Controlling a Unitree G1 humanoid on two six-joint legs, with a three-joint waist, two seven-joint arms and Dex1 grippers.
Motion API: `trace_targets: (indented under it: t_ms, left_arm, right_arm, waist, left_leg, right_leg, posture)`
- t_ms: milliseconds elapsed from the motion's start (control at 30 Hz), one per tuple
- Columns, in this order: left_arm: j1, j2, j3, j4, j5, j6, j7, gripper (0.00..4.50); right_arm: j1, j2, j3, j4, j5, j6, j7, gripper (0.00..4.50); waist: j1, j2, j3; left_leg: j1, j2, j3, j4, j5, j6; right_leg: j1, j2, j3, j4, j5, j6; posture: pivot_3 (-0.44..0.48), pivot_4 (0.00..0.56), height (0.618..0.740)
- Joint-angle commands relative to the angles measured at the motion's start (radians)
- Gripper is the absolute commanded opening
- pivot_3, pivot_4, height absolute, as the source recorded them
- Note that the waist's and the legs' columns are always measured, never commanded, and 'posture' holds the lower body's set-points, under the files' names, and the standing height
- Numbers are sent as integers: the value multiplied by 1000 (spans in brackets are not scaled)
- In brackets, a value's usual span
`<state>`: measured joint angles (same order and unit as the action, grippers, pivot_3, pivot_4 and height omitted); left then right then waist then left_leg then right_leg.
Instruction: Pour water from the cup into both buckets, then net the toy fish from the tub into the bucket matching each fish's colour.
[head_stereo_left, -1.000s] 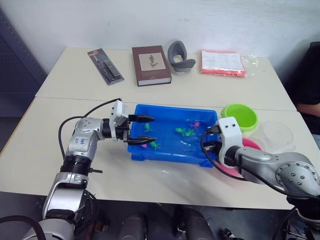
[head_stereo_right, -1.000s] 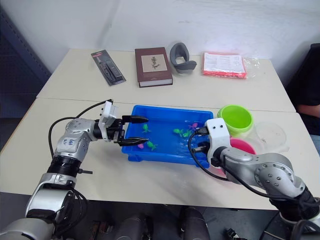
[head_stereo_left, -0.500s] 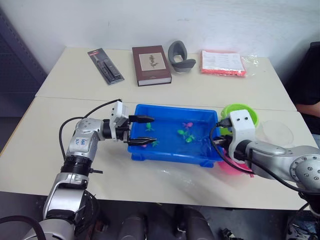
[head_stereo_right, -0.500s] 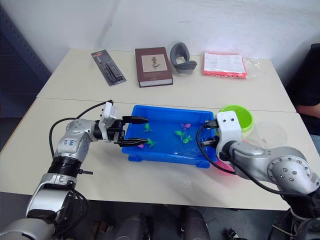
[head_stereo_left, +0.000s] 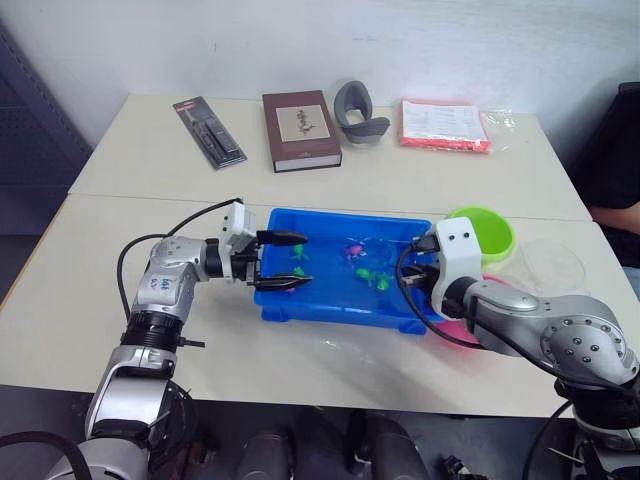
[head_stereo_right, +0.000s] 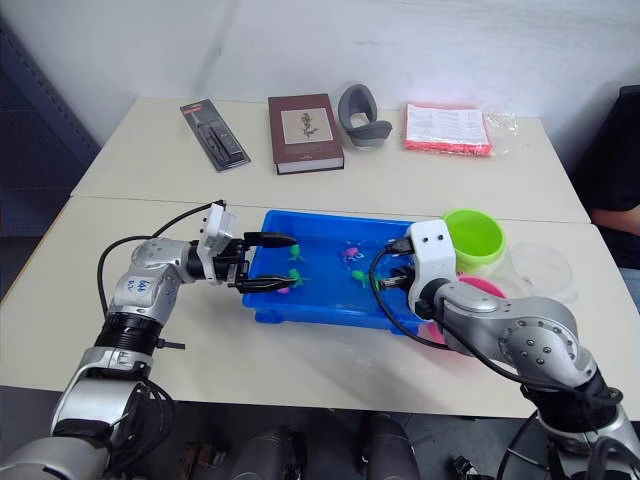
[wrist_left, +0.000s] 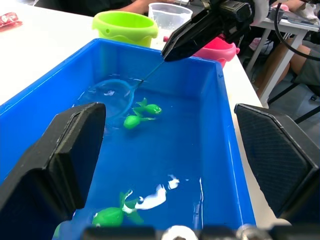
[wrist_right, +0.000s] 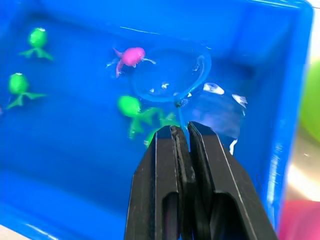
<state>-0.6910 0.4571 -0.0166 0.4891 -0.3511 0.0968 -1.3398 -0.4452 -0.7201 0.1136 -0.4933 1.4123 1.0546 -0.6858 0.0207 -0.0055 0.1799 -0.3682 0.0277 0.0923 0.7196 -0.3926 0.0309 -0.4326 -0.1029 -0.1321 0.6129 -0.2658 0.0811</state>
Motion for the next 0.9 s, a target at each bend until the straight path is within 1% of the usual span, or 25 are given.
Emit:
trace_targets:
  t_ms: [33, 267, 433, 600, 667, 767, 900]
  left_arm:
    - [4, 40, 23, -15, 0, -1, 0, 4437]
    - [16, 132, 48, 31, 9, -19, -20, 4437]
    - [37, 164, 64, 28, -1, -20, -27, 4437]
    - [52, 177, 73, 10, -7, -13, -25, 4437]
    - [53, 178, 73, 7, -8, -10, -23, 4437]
    - [54, 179, 75, -1, -10, -5, -21, 4437]
    - [53, 175, 74, -17, -19, 5, -26, 4437]
  right_arm:
    - [-23, 24, -7, 1, -5, 32, 23, 0]
    - [-83, 85, 19, 55, -50, 124, 42, 0]
    - [-124, 152, 23, 82, -134, 134, 100, 0]
    - [-133, 203, 8, 94, -220, 130, 181, 0]
    - [-132, 207, -9, 83, -238, 134, 212, 0]
    - [-99, 177, -50, 18, -229, 144, 261, 0]
    - [-3, 124, -133, -121, -204, 109, 361, 0]
  waist:
    - [0, 0, 0]
    - [-6, 0, 0]
    - [-10, 0, 0]
    - [-10, 0, 0]
    - [-11, 0, 0]
    - [-12, 0, 0]
    - [-12, 0, 0]
  left_leg:
    - [0, 0, 0, 0, 0, 0]
    - [0, 0, 0, 0, 0, 0]
    - [-1, 0, 1, 0, 0, 0]
    - [-1, -1, 2, 0, 0, 0]
    - [-2, -1, 3, 0, 0, 0]
    - [-2, -1, 4, 0, 0, 0]
    - [-2, -1, 4, 0, 0, 0]
  right_leg:
    - [0, 0, 0, 0, 0, 0]
    - [-1, 0, 0, 1, 0, 0]
    - [-3, 0, 0, 1, 0, 0]
    - [-4, 0, -1, 2, 0, 0]
    - [-6, 0, 0, 4, 0, 0]
    - [-7, 0, 0, 5, 0, 0]
    - [-8, 0, 0, 5, 0, 0]
  posture:
    - [0, 150, 740]
    - [0, 150, 740]
    - [0, 150, 740]
    - [0, 150, 740]
    - [0, 150, 740]
    - [0, 150, 740]
    - [0, 150, 740]
